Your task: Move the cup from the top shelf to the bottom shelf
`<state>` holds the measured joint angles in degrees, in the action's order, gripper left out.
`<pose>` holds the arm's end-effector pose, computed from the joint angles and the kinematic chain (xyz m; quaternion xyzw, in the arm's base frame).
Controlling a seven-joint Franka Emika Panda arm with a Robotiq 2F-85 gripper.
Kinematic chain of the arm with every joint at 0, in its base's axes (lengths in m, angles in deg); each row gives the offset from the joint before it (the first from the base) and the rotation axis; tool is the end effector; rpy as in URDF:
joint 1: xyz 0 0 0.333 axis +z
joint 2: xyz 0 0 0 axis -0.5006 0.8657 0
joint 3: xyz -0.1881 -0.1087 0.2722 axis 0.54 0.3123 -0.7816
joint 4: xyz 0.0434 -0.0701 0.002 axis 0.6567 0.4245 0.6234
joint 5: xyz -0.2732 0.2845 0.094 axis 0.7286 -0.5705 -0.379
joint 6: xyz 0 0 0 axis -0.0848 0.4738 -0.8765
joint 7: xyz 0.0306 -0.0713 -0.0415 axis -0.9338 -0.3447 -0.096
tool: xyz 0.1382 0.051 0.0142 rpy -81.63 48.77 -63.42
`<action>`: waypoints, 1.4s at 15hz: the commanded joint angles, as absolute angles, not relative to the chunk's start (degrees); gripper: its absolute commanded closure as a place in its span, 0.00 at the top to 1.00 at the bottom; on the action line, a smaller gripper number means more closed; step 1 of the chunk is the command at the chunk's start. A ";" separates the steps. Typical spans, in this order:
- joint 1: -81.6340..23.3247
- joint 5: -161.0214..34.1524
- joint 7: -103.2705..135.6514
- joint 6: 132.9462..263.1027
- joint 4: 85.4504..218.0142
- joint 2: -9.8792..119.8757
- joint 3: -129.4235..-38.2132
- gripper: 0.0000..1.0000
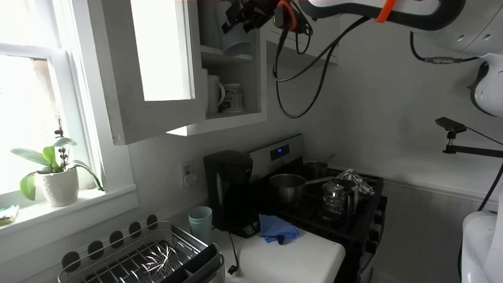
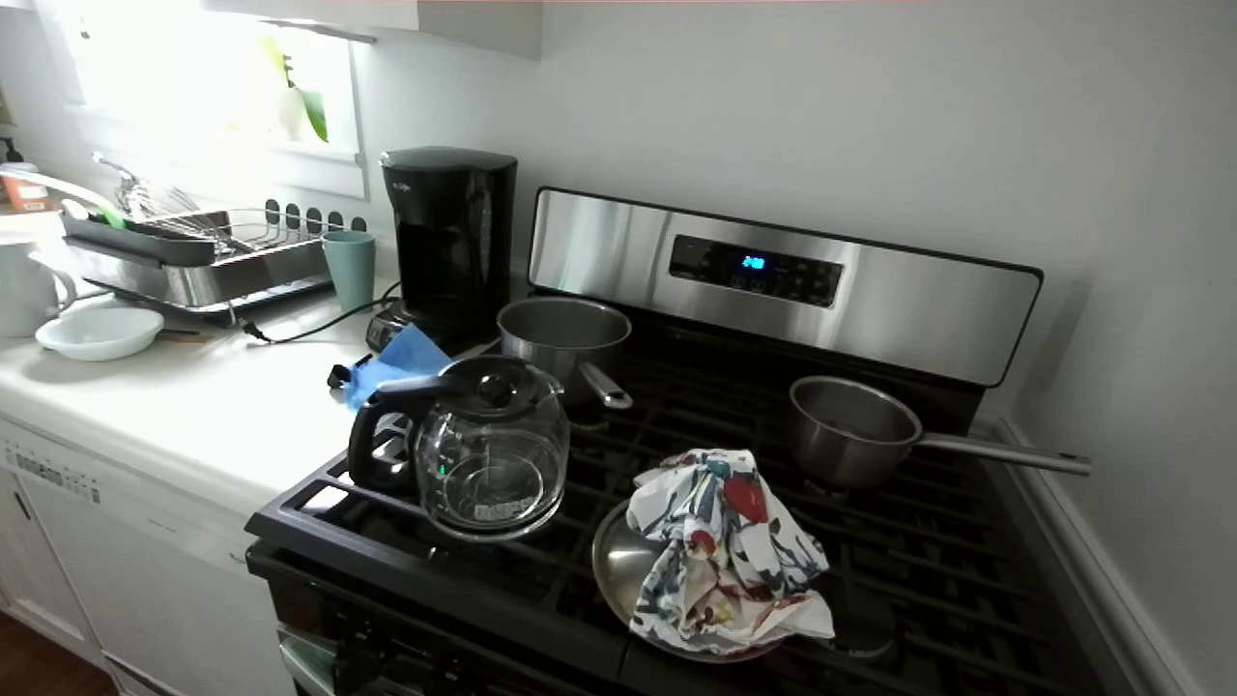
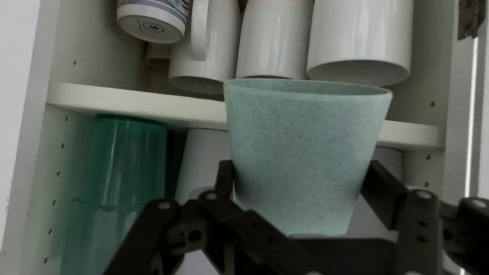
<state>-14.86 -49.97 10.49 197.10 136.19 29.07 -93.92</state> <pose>0.4943 0.1896 0.9410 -0.8212 -0.1096 -0.5599 0.0049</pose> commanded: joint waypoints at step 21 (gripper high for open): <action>-22.63 -54.09 9.07 216.22 162.41 17.06 -98.32 0.59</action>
<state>-21.94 -50.92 6.70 213.05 159.81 17.77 -98.30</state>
